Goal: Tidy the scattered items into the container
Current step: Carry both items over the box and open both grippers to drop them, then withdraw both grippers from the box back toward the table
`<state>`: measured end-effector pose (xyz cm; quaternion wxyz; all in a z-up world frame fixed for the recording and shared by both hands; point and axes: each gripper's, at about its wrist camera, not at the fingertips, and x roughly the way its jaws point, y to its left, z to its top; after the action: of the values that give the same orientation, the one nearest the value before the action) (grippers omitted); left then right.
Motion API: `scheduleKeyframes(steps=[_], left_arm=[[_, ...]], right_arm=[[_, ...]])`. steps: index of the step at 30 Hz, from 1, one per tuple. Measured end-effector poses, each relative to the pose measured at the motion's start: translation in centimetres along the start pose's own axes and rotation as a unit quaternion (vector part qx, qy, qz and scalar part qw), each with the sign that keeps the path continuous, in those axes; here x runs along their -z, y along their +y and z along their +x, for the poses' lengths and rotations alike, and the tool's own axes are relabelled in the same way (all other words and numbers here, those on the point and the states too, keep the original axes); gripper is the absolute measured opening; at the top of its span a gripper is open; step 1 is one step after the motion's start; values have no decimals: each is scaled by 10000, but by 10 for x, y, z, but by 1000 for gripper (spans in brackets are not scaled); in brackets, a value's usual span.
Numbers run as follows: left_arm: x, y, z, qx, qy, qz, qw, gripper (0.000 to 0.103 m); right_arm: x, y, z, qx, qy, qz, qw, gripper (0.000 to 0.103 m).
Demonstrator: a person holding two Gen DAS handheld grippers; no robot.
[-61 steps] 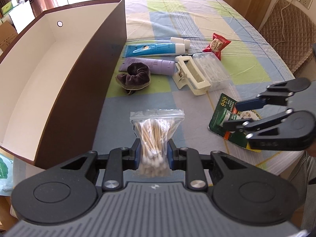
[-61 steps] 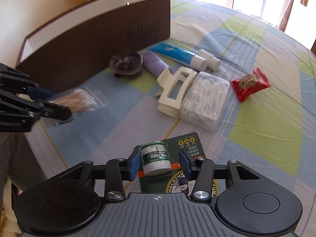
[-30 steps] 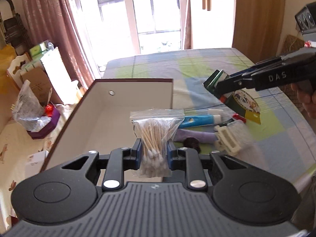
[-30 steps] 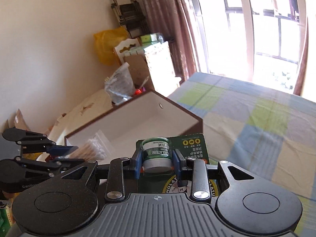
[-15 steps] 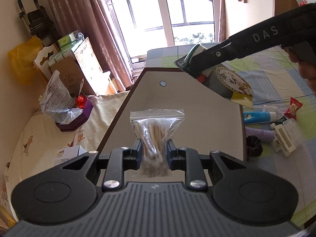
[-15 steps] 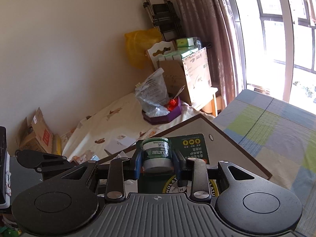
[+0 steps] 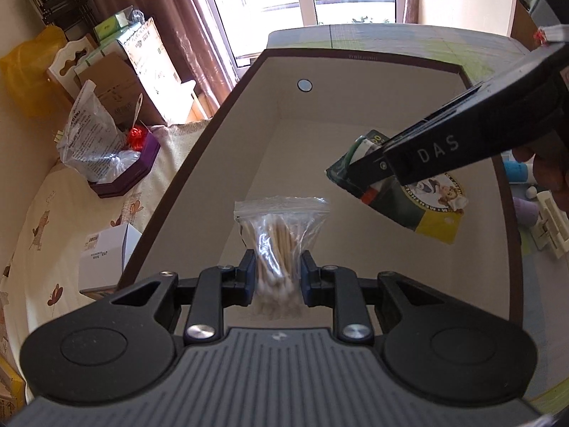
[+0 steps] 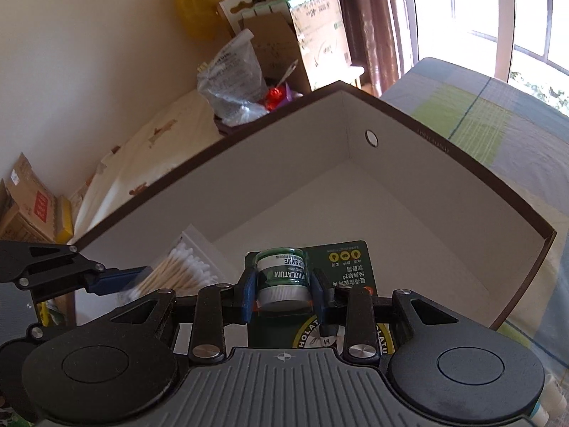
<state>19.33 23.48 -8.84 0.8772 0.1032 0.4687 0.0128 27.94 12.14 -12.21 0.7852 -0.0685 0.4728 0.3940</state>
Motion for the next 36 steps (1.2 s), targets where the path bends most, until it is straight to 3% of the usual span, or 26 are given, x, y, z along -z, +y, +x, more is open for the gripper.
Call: scheduleKeyframes(steps=[4, 6, 7, 8, 9, 12, 17, 36], left_arm=[[-2, 2, 13, 39, 177, 6, 9998, 21], [-3, 4, 17, 20, 251, -19, 9997, 27], [-3, 4, 19, 10, 289, -32, 9996, 32], [-4, 5, 21, 0, 326, -44, 9995, 44], [-4, 6, 23, -10, 363, -57, 9993, 51], [-5, 7, 23, -45, 423, -99, 9990, 70], [-6, 5, 21, -80, 495, -137, 9986, 91], [-3, 1, -13, -120, 550, -416, 9975, 94]], right_arm=[[-1, -2, 9, 250, 261, -240, 9991, 35], [-1, -1, 10, 312, 289, -390, 9983, 39], [-1, -1, 10, 313, 288, -490, 9979, 47], [0, 1, 9, 348, 248, -568, 9975, 78], [1, 2, 7, 372, 154, -657, 9970, 87], [5, 6, 3, 437, 49, -929, 9947, 87], [14, 11, -3, 552, 28, -1389, 9888, 87], [38, 21, -51, 544, -281, -1405, 9882, 87]])
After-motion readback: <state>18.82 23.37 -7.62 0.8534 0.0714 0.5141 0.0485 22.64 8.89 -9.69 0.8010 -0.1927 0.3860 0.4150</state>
